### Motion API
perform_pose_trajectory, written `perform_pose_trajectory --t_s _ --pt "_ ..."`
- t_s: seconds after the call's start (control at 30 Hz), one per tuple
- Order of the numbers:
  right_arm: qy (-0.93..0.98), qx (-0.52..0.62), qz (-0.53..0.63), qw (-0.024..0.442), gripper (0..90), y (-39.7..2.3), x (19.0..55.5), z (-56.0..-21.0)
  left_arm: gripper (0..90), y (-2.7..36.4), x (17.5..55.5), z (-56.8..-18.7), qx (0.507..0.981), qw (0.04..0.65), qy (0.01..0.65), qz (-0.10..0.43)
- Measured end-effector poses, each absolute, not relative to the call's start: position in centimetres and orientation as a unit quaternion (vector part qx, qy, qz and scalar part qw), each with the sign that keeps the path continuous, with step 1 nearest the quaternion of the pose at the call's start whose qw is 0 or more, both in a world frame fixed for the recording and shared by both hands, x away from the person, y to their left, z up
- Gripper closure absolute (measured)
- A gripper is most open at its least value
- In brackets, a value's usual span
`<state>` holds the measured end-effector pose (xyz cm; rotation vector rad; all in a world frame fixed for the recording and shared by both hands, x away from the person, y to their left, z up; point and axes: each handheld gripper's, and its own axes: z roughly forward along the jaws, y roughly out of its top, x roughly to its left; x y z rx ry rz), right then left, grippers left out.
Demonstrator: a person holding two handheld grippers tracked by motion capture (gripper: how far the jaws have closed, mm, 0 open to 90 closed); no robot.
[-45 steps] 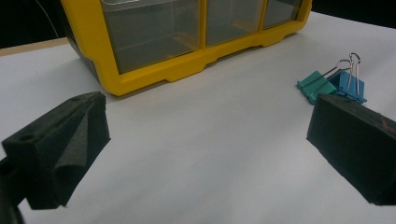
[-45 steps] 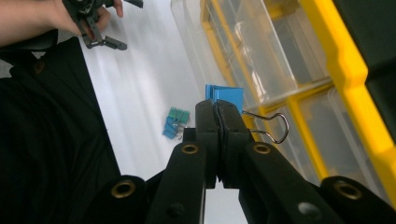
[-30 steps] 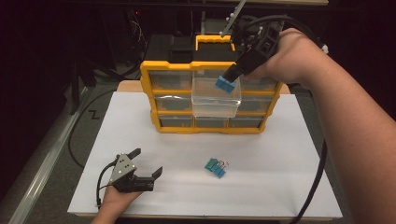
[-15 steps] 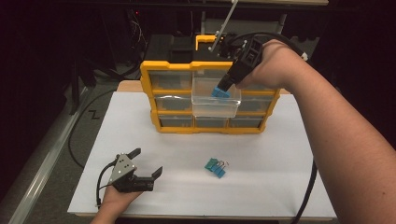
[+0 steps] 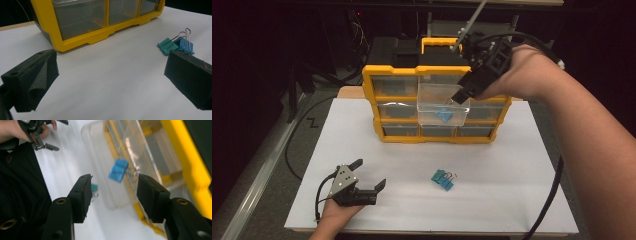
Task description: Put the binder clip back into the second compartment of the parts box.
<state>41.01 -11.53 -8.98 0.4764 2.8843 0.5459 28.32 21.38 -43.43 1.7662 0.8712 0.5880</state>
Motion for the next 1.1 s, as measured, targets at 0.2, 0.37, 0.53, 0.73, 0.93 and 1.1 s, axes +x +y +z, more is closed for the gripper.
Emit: perform_pose_trajectory --t_s 0.2,0.37,0.53,0.73,0.93,1.1 --pt "0.966 0.173 0.175 0.074 39.2 -14.3 39.7 -10.9 0.3 21.4 28.4 -43.4 0.732 0.519 0.366 0.247" --pt "0.968 0.182 0.161 0.063 34.6 -16.2 38.6 -13.7 0.3 21.4 28.5 -43.5 0.732 0.518 0.368 0.247" --pt "0.969 0.185 0.156 0.051 29.7 -17.5 37.8 -16.8 0.3 21.4 28.5 -43.5 0.733 0.517 0.368 0.247" --pt "0.97 0.19 0.147 0.038 21.8 -18.3 37.0 -20.7 0.3 21.4 28.5 -43.5 0.733 0.516 0.367 0.248" --pt "0.97 0.201 0.136 0.026 13.2 -18.4 36.7 -24.7 0.3 21.4 28.5 -43.5 0.734 0.515 0.367 0.248" --pt "0.968 0.213 0.131 0.025 0.7 -18.2 36.6 -27.9 0.3 21.4 28.5 -43.5 0.733 0.515 0.368 0.248"
